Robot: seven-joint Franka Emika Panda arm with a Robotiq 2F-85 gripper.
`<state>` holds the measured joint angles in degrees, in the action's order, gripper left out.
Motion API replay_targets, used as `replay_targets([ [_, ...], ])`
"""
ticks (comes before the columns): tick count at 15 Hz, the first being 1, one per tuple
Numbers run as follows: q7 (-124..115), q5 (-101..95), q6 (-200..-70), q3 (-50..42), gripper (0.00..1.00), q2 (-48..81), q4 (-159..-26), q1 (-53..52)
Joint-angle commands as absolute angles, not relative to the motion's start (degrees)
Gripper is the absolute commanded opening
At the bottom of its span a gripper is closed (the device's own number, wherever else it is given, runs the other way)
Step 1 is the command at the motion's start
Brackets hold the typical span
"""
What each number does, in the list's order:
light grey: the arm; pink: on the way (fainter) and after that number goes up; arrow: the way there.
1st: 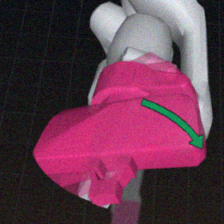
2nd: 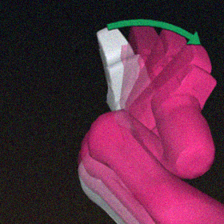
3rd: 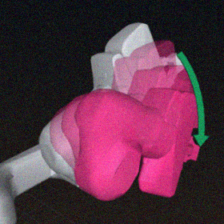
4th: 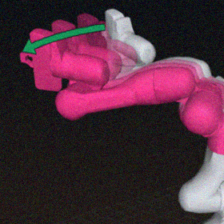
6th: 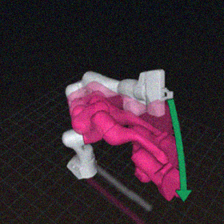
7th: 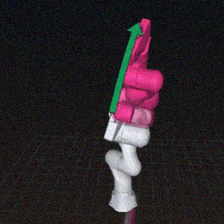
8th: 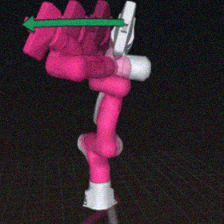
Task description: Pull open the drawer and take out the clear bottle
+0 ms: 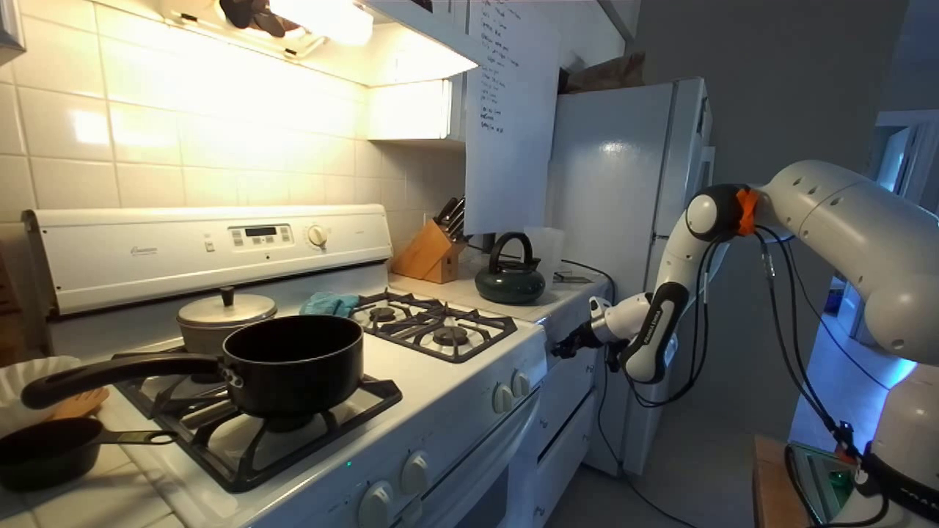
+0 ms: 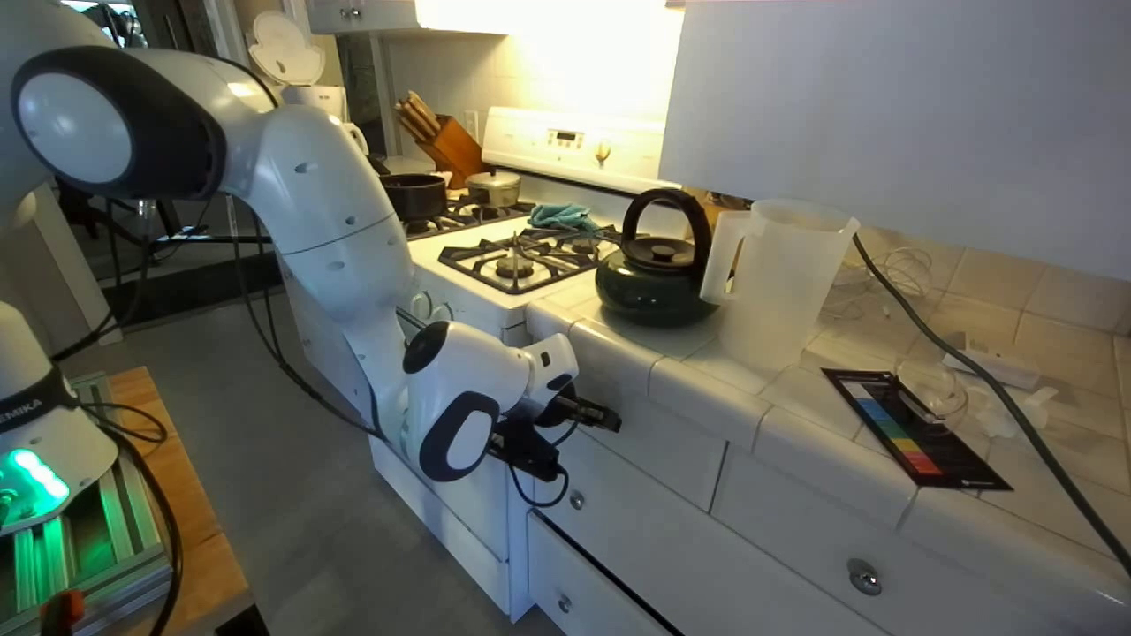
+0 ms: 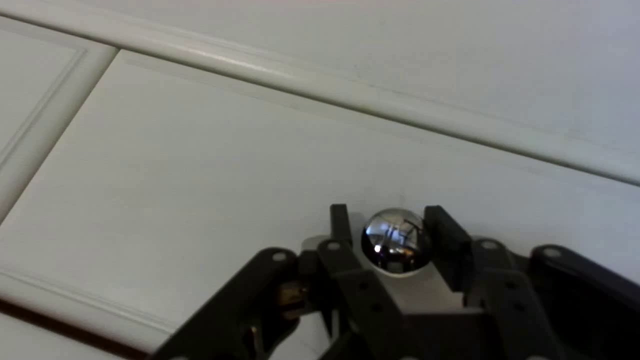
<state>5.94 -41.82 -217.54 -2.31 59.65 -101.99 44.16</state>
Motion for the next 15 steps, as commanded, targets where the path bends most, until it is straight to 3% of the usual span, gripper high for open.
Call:
replay_targets([
  [1, 4.1, -43.9, -216.1, -0.7, 0.15, 60.5, -100.3, 45.5],
  [3, 2.7, -43.7, -217.0, -2.2, 0.11, 60.6, -100.2, 44.3],
  [15, 4.1, -41.0, -223.1, -9.1, 0.11, 57.1, -113.4, 41.3],
])
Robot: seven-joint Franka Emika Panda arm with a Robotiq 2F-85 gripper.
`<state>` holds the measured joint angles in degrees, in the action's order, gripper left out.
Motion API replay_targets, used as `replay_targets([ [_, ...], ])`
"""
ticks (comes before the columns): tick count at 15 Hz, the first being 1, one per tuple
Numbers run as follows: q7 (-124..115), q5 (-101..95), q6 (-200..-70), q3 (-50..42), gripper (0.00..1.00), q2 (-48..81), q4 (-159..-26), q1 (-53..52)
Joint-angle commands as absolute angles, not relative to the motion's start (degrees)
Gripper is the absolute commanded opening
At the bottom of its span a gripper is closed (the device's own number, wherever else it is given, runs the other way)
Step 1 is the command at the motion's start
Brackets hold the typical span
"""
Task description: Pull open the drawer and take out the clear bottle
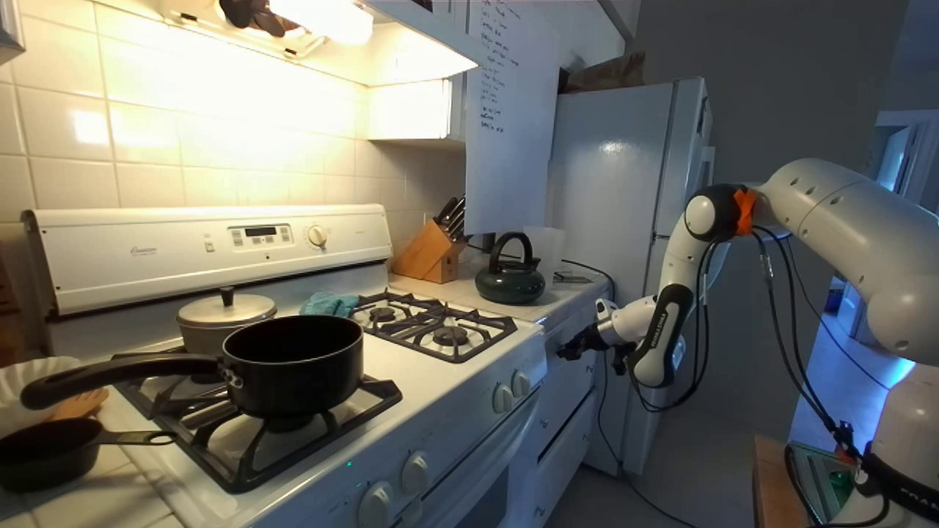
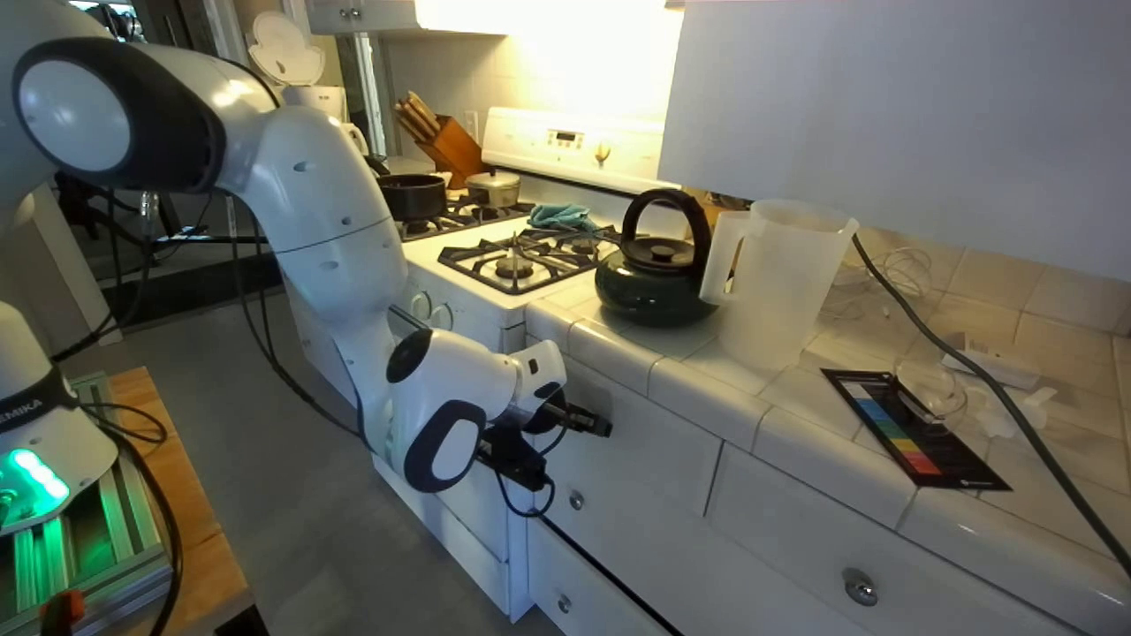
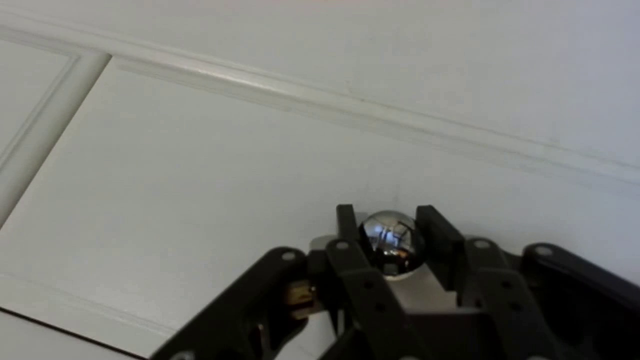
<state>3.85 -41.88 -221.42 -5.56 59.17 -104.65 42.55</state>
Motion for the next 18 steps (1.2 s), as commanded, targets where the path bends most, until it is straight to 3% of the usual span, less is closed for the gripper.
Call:
replay_targets([
  [1, 4.4, -40.2, -224.4, -9.9, 0.11, 56.8, -115.0, 40.8],
  [13, 10.5, -19.8, -242.7, -19.7, 0.11, 54.6, -140.7, 30.9],
  [18, 10.1, -18.6, -240.5, -20.7, 0.11, 54.5, -144.1, 30.3],
])
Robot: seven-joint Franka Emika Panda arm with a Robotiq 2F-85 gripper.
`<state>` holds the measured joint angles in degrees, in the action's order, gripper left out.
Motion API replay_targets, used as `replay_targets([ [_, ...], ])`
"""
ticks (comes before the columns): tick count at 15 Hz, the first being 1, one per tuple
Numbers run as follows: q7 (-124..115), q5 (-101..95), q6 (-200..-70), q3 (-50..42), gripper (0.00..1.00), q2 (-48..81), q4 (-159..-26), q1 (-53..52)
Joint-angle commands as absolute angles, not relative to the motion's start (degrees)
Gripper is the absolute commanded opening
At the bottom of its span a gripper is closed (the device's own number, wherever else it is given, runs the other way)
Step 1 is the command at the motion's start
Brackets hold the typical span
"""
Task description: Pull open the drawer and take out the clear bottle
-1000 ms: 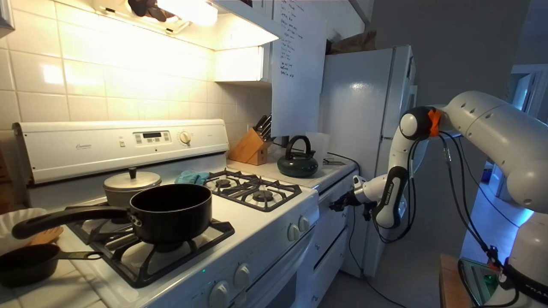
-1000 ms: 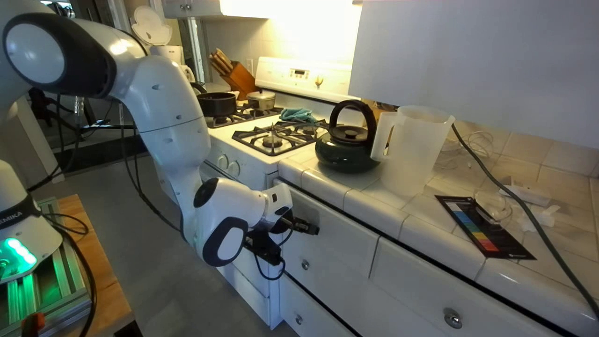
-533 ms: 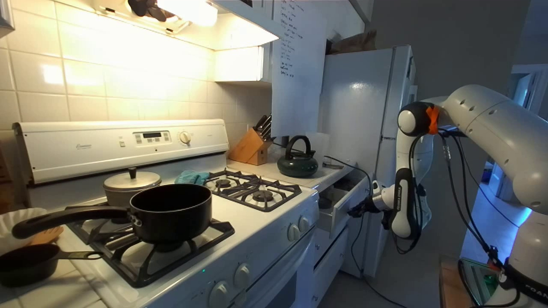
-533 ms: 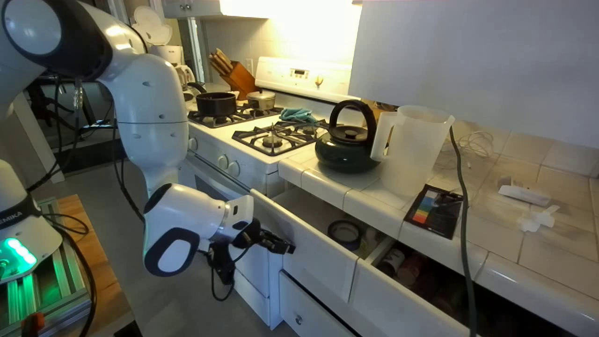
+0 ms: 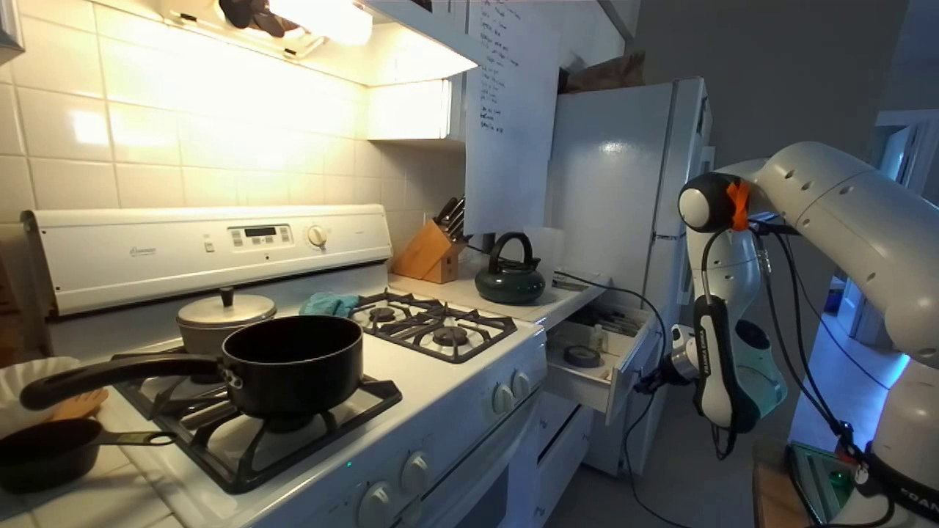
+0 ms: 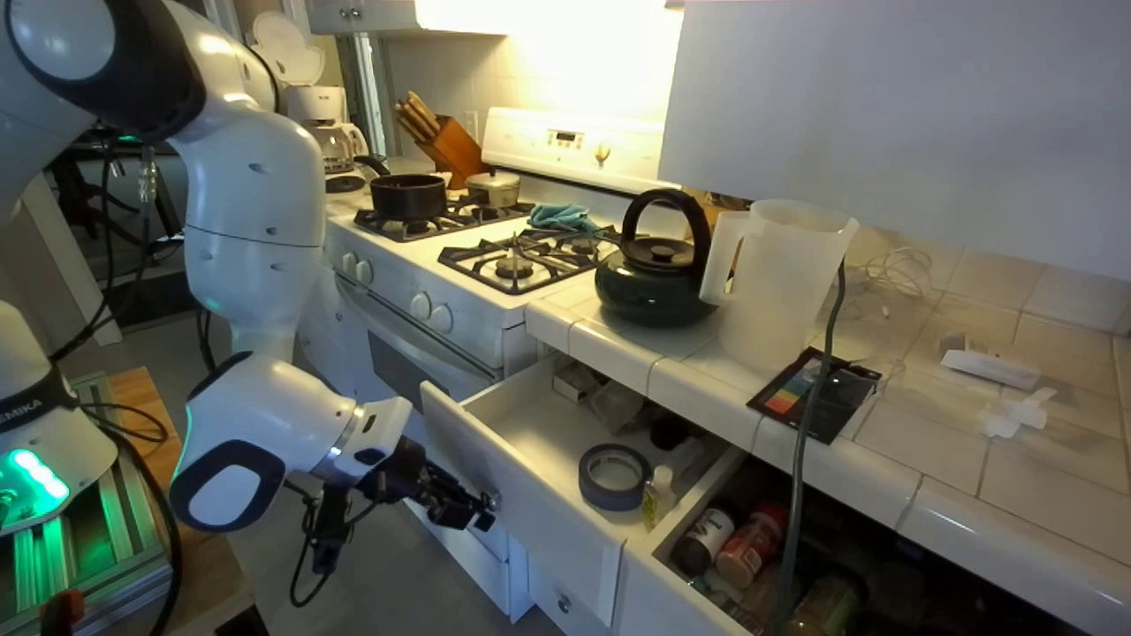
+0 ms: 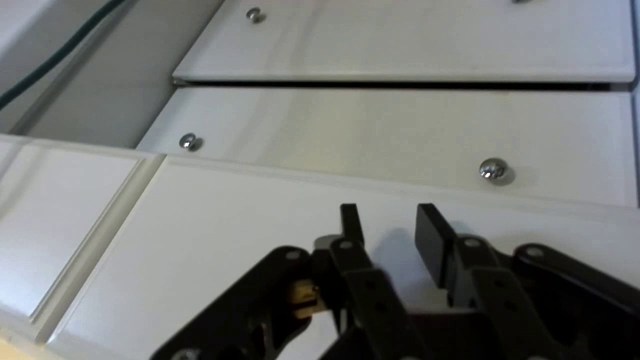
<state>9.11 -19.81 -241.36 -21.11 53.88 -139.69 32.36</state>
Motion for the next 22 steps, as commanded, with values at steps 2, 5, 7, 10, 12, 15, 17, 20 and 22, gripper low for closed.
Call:
replay_targets([
  [2, 10.4, -19.3, -238.3, -21.0, 0.11, 54.7, -145.7, 29.1],
  [5, 11.2, -19.8, -234.2, -22.6, 0.69, 52.7, -148.5, 27.1],
  [7, 13.0, -21.2, -231.4, -24.6, 0.82, 50.0, -151.8, 25.9],
  [10, 18.0, -29.6, -229.2, -28.3, 0.99, 45.2, -157.0, 26.7],
  [12, 21.4, -31.7, -227.1, -31.9, 1.0, 41.4, -160.7, 26.6],
  [15, 22.5, -36.3, -224.7, -41.7, 1.0, 40.5, -158.2, 22.9],
  [17, 27.3, -35.5, -224.4, -48.7, 1.0, 38.3, -157.7, 18.7],
  [20, 37.3, -37.5, -220.2, -53.3, 1.0, 30.4, -156.6, 15.7],
  [22, 42.3, -38.8, -215.5, -54.7, 1.0, 25.3, -154.2, 13.3],
])
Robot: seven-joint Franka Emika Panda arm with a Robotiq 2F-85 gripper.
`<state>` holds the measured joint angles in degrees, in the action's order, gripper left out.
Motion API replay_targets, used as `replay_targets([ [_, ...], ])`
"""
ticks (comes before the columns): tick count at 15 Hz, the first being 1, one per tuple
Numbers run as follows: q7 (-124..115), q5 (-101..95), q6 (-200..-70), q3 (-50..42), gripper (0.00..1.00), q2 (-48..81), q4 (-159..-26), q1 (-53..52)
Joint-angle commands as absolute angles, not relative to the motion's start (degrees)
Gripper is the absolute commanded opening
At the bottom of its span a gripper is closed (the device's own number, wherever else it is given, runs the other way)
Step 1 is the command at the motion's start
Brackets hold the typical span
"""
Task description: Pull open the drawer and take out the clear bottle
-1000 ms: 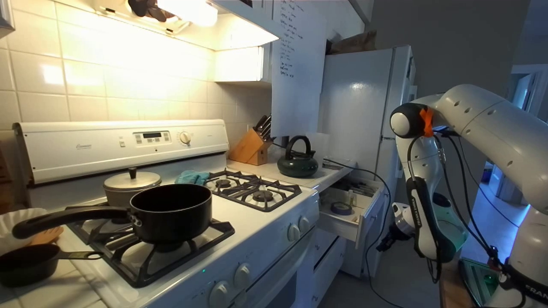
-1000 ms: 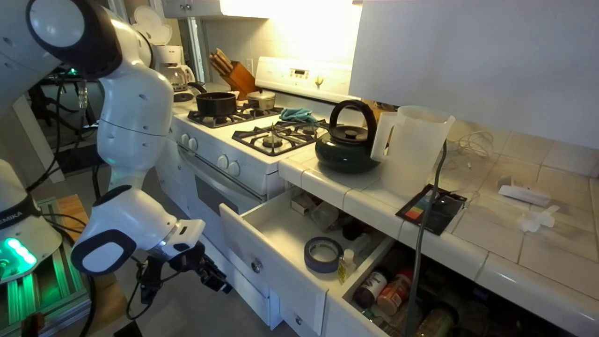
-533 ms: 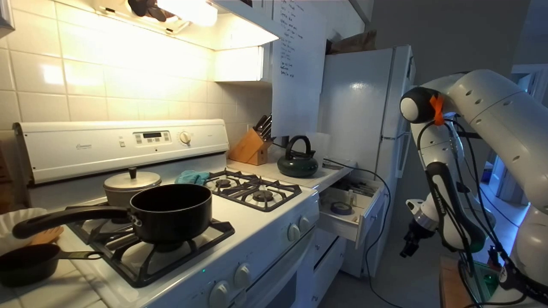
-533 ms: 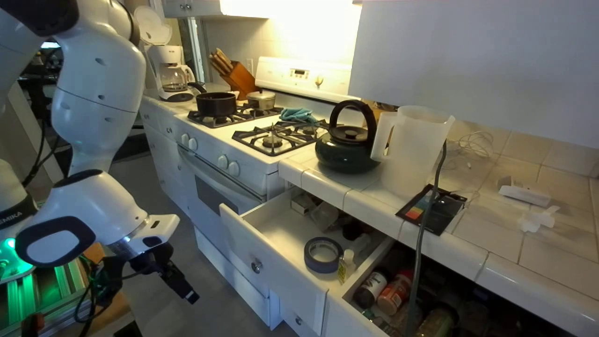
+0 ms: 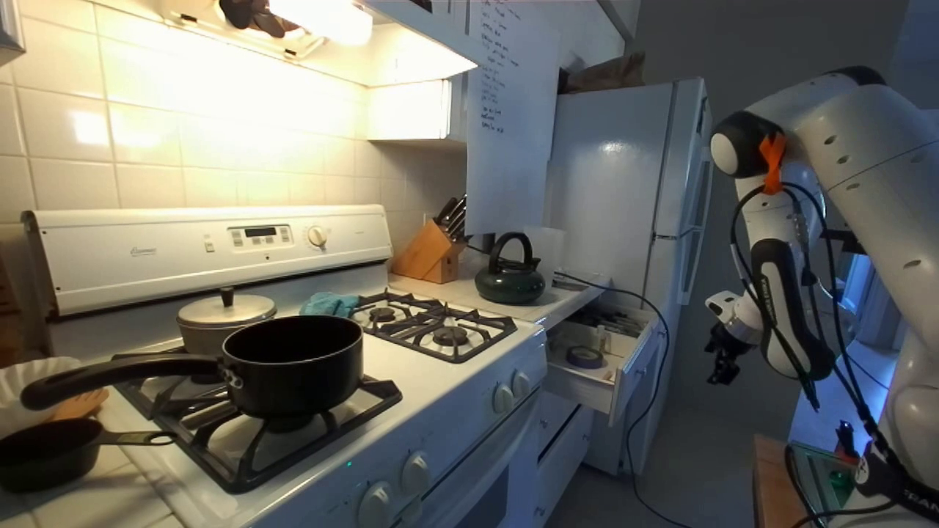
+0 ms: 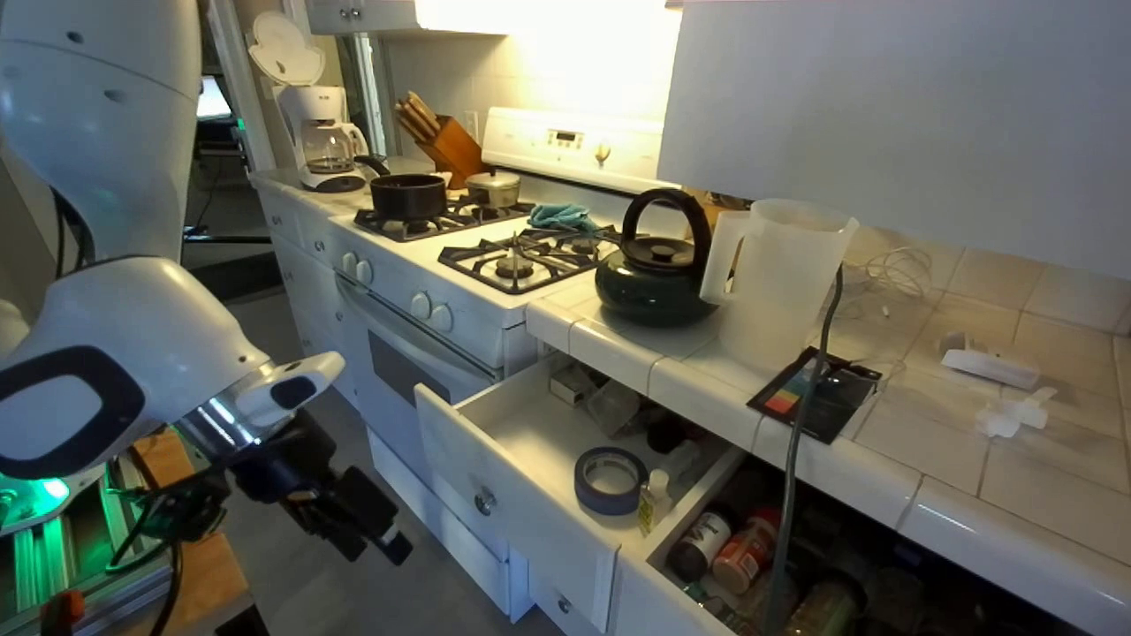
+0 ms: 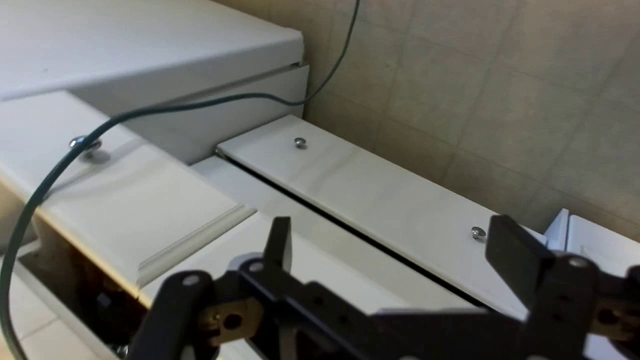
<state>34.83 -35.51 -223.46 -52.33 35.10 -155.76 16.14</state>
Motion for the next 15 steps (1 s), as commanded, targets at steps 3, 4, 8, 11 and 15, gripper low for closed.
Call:
replay_targets([
  [3, 50.5, -39.6, -207.9, -54.7, 1.0, 18.5, -149.7, 10.7],
  [4, 53.1, -40.1, -205.4, -54.3, 1.0, 16.3, -148.3, 10.1],
  [8, 61.3, -42.3, -200.4, -54.7, 1.0, 12.4, -144.2, 6.3],
  [11, 66.2, -47.0, -200.6, -54.1, 1.0, 10.2, -143.6, 6.1],
  [15, 72.9, -54.7, -203.6, -49.6, 1.0, 8.7, -144.5, 12.1],
])
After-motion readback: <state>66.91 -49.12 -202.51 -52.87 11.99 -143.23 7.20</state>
